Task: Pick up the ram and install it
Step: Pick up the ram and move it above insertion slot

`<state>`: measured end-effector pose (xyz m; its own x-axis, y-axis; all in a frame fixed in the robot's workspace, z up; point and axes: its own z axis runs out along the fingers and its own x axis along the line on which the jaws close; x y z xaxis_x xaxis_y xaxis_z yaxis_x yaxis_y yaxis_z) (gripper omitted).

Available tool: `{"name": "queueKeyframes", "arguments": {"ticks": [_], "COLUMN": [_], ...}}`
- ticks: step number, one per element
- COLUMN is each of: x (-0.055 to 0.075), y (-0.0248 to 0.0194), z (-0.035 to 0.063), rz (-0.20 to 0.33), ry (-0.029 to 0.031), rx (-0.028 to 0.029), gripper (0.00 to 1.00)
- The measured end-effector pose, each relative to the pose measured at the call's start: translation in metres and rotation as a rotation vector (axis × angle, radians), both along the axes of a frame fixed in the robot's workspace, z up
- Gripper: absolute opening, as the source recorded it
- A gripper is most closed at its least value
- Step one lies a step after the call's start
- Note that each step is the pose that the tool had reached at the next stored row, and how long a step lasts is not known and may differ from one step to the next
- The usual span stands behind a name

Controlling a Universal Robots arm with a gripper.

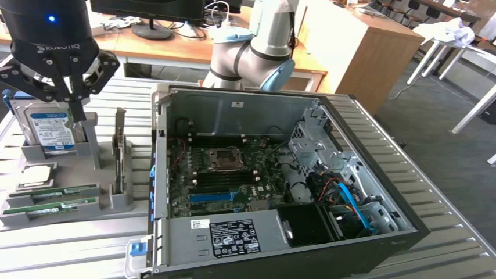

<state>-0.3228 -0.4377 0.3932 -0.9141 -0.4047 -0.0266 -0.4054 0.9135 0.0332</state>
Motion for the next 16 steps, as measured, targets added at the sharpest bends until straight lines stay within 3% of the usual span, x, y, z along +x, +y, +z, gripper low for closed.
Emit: {"name": "queueKeyframes", "arguments": {"ticks": [16], "x": [0.0000], "y": [0.0000], "z": [0.0000], "rz": [0.161], "ry": [0.0000], "rx": [0.0000], "gripper": [0.10]}}
